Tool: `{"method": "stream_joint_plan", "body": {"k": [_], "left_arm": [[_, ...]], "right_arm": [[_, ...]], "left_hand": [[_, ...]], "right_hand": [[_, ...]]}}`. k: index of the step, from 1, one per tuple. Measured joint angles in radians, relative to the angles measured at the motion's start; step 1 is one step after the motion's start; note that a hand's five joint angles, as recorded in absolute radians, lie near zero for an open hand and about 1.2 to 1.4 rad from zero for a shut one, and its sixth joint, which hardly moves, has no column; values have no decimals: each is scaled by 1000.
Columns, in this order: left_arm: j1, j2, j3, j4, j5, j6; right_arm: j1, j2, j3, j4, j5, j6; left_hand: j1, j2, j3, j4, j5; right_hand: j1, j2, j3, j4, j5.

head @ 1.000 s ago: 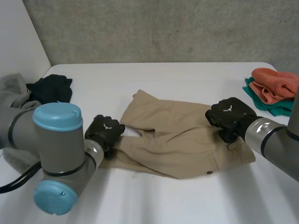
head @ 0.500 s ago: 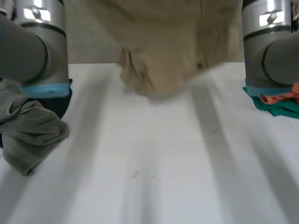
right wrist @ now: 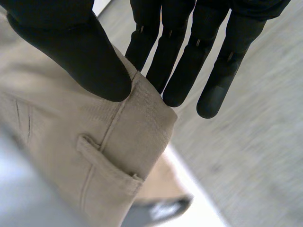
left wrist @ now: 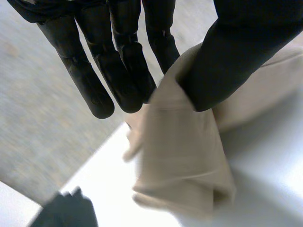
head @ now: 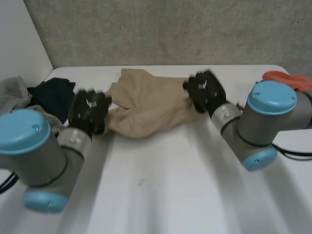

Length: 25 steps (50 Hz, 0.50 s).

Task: Fold the laundry.

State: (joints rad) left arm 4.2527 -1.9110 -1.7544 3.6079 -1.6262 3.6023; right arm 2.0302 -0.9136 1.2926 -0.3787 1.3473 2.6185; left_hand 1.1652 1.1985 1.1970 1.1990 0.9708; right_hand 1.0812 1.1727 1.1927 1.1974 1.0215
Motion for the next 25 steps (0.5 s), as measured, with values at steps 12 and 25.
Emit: {"method": "stream_joint_plan", "body": {"k": [12, 25], "left_arm": [[-6, 241, -172, -469, 14, 180], [-7, 397, -165, -1158, 140, 348]], "right_arm": [[-13, -182, 158, 616, 7, -157], [-68, -445, 453, 1043, -31, -517]], "left_hand": [[0, 0, 0, 3, 13], [0, 0, 0, 3, 13]], "right_hand": [[0, 0, 0, 0, 0], [0, 0, 0, 0, 0]]}}
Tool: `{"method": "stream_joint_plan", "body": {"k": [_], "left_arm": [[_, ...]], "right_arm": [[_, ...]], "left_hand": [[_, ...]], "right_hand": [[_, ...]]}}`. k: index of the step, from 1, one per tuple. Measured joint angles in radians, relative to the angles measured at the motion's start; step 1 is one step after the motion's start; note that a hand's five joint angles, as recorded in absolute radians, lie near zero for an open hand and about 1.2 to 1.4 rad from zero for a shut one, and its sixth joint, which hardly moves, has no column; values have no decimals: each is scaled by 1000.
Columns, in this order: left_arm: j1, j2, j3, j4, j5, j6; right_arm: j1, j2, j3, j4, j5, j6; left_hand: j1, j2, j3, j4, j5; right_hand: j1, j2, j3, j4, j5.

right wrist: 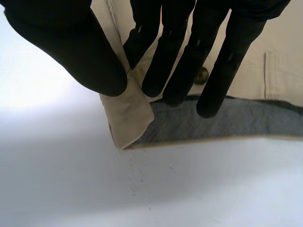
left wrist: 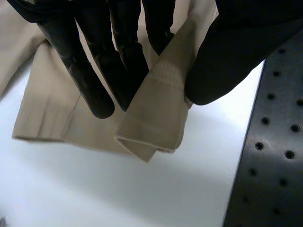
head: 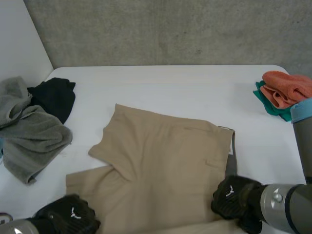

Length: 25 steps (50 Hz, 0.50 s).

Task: Fold the laundry.

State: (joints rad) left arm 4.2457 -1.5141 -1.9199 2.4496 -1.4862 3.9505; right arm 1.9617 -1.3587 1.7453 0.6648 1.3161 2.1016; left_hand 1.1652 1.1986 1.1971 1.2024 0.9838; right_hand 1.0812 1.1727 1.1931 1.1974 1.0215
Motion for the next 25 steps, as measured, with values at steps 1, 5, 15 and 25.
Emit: {"method": "stream_joint_plan", "body": {"k": [1, 5, 15, 25], "left_arm": [[4, -11, 16, 7, 12, 5], [18, -82, 89, 139, 20, 0], [-13, -383, 344, 759, -89, -77], [-45, -687, 572, 1164, -144, -181]], "right_arm": [[-1, 6, -4, -12, -11, 2], [1, 65, -69, -98, -17, 88], [47, 256, -290, -540, 216, 376], [102, 393, -292, -1197, 356, 249]], "left_hand": [[0, 0, 0, 0, 1], [0, 0, 0, 0, 12], [0, 0, 0, 0, 12], [-217, -234, -232, -220, -182]], "right_hand": [[0, 0, 0, 0, 0], [0, 0, 0, 0, 0], [0, 0, 0, 0, 6], [-18, -87, -97, -99, -95]]}}
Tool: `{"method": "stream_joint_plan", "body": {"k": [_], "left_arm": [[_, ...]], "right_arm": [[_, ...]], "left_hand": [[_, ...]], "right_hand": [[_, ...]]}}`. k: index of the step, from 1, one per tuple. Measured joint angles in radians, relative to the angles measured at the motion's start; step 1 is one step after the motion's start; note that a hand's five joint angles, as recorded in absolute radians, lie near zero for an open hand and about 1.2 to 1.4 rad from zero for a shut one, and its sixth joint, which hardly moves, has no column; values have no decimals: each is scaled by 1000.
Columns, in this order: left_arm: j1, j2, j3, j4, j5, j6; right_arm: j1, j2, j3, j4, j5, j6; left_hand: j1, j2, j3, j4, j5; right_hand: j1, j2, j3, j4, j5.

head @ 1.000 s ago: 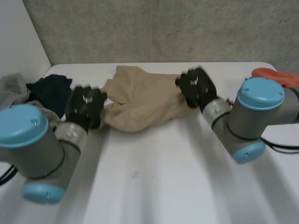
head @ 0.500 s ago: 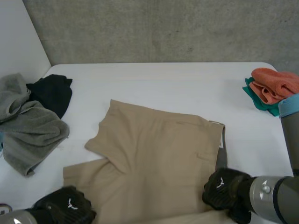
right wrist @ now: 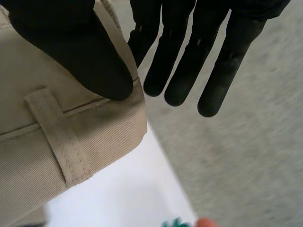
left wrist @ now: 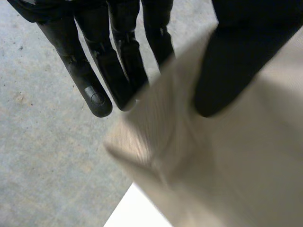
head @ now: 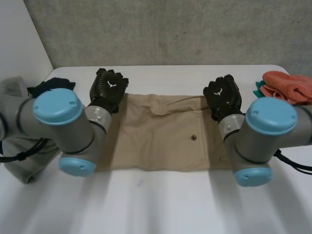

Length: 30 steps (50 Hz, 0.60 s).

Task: Fold the laundry.

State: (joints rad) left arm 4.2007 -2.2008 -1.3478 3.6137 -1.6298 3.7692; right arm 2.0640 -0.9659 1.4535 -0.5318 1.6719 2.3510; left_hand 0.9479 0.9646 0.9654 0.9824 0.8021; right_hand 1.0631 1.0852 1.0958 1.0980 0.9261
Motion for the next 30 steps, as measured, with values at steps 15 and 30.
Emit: {"method": "stream_joint_plan", "body": {"k": [15, 30], "left_arm": [[-31, 52, -35, 22, -24, -150], [-15, 331, -380, 14, 14, -212]], "right_arm": [[18, -27, -10, 68, 88, 90], [-128, -225, 184, 601, -213, 389]], "left_hand": [[-760, -758, -755, -781, -754], [-760, -759, -755, -781, -754]], "right_hand": [[-838, -874, -889, -892, -877], [-724, -759, -753, -755, -750]]}}
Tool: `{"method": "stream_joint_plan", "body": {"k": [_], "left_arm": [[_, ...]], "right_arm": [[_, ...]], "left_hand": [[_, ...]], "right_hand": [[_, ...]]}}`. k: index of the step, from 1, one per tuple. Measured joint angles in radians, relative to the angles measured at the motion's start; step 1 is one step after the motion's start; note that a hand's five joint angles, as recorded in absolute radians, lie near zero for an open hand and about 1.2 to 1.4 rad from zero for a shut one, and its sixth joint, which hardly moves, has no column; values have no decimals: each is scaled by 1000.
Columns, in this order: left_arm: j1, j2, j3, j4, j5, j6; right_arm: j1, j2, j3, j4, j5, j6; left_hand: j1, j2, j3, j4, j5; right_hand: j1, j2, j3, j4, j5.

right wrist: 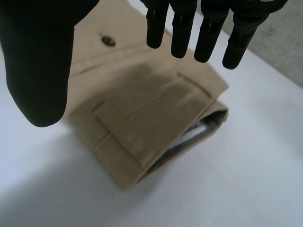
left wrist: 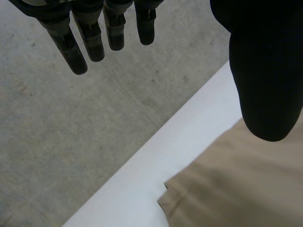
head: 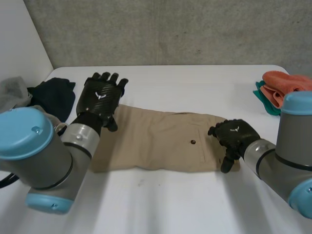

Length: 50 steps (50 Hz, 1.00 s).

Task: Fold the laundry.

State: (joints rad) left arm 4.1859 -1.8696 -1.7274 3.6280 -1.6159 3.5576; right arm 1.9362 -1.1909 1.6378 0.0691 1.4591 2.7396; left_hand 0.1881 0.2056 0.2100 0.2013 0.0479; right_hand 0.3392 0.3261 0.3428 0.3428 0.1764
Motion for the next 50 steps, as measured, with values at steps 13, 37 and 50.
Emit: {"method": "stream_joint_plan", "body": {"k": [13, 37, 50], "left_arm": [[-13, 8, -47, -3, -4, -15], [35, 133, -129, -9, -12, -31], [76, 177, -159, -31, -15, -66]], "right_arm": [[-40, 105, 54, -165, -1, -51], [-133, -110, 79, -190, 122, -512], [394, -7, 53, -483, -191, -620]], "left_hand": [[0, 0, 0, 0, 0], [0, 0, 0, 0, 0], [0, 0, 0, 0, 0]], "right_hand": [[480, 760, 763, 767, 721], [479, 827, 827, 854, 822], [479, 829, 842, 855, 827]]}}
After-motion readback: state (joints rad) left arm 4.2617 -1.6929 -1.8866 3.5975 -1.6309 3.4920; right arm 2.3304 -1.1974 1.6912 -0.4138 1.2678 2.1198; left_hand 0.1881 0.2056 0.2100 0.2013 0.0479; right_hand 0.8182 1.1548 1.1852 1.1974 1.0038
